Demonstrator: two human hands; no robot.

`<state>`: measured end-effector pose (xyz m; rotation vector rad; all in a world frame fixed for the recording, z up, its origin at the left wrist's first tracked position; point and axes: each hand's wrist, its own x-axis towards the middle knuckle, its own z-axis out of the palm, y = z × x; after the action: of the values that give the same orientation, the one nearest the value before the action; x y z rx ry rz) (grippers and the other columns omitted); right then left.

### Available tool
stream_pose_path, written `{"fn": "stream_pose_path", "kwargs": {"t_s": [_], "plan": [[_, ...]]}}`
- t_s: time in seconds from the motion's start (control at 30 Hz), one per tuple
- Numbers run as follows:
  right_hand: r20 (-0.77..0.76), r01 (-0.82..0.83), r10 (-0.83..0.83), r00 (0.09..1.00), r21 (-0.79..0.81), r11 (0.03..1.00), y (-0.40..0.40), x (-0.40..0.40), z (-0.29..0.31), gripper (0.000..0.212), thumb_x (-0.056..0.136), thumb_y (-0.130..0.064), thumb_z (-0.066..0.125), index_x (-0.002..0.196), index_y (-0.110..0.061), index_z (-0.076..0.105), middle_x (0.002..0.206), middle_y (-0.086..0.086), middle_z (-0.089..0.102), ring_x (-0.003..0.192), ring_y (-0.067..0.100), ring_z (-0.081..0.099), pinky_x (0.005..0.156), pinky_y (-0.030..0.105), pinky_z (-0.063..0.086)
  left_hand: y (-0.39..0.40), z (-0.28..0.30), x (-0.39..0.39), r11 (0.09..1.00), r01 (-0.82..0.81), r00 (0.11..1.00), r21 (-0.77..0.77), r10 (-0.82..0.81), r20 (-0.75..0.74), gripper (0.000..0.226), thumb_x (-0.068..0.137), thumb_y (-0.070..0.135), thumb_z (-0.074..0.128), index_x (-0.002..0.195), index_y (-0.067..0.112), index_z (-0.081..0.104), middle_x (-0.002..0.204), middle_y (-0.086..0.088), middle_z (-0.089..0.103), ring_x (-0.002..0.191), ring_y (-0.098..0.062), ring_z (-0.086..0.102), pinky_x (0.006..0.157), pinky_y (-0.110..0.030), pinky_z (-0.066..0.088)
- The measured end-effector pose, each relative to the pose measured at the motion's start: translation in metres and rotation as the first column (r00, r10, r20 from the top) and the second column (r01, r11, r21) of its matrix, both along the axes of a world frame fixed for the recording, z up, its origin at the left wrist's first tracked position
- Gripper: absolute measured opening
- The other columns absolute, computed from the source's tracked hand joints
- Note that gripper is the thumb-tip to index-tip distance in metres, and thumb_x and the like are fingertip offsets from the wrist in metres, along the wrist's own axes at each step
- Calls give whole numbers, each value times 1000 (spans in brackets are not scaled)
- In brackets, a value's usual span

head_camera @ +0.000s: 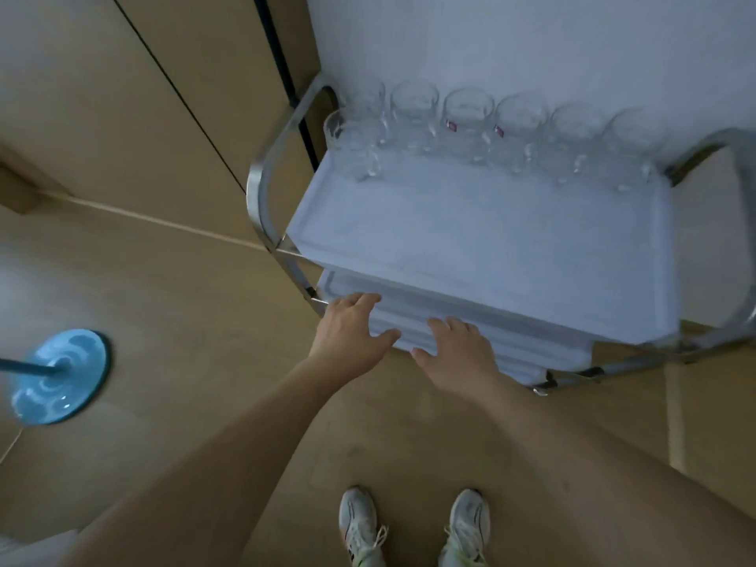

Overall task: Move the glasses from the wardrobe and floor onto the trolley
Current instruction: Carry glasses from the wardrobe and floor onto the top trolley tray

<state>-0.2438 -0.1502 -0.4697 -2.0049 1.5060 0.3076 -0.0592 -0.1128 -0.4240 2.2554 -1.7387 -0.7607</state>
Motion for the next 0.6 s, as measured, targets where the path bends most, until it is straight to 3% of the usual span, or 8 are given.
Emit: {"fn": "stream_pose_path", "kwargs": {"t_s": [0.13,0.33,0.5,0.6], "plan": [[33,-8,11,999,-73,997,-15,-16,88,72,98,-58,45,159,-26,21,164,9,21,149,33,20,118,49,24,-16,87,-15,988,149,981,-51,-141,135,73,91,54,65,152,22,41,157,-5,39,148,-26,28,118,-46,31],[70,14,9,997,-330,944,-53,-58,207,70,97,-55,48,157,-27,26,162,5,28,147,32,26,118,51,27,-54,206,-49,951,250,946,-182,-199,257,71,93,54,61,152,23,38,157,-3,39,146,-25,28,117,-45,31],[81,61,-25,996,-481,875,-80,-104,274,69,96,-54,49,156,-28,26,160,5,30,145,31,28,117,49,27,-85,272,-85,886,334,920,-323,-231,318,68,93,52,62,150,23,41,153,-1,43,143,-25,33,115,-39,32],[98,117,-75,992,-540,833,-90,-128,305,69,95,-54,51,155,-29,28,161,3,29,146,30,28,117,47,27,-104,297,-109,855,372,910,-361,-259,324,68,93,51,62,151,23,40,155,-2,40,145,-26,31,116,-42,33]]}}
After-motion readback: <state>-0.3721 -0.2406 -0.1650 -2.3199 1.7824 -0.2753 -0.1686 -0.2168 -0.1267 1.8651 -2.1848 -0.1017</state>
